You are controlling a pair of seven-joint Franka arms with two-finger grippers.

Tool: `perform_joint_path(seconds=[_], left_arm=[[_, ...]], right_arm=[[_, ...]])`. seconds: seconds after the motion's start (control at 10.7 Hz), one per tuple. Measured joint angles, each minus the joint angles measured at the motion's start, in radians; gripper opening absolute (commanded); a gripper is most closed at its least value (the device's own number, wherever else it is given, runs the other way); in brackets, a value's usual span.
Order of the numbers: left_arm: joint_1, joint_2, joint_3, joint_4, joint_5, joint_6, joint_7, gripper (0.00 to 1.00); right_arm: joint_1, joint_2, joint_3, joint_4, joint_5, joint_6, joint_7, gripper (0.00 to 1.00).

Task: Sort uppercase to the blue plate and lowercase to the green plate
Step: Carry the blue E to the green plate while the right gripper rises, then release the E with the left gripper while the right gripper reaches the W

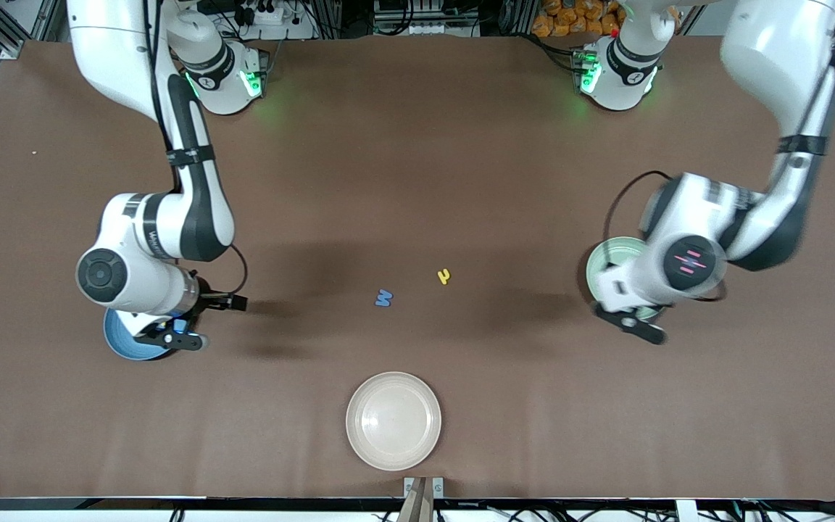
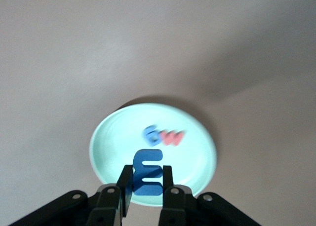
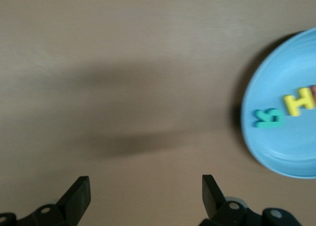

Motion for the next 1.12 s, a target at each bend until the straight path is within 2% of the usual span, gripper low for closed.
perform_joint_path(seconds=[0.37,0.75,0.84,1.12], left_arm=[[0.007,0.019,0.11,-0.024,-0.165,0.029,0.129,0.0],[0.011,0.069,0.123,-0.099,-0.197,0.153,0.14,0.0],[0.012,0.076,0.125,-0.106,-0.224,0.16,0.14,0.06],[0.014,0.079,0.13,-0.109,-0.244,0.165,0.14,0.42]], right_arm=[[0.001,0.008,0.025,0.003,0.04,0.028,0.005,1.0],[0.002,0.026,0.043,0.027,0.071,0.029,0.033,1.0],[0.002,0.035,0.056,0.042,0.073,0.03,0.068,1.0],[0.004,0.064,0.101,0.079,0.075,0.05,0.173,1.0]])
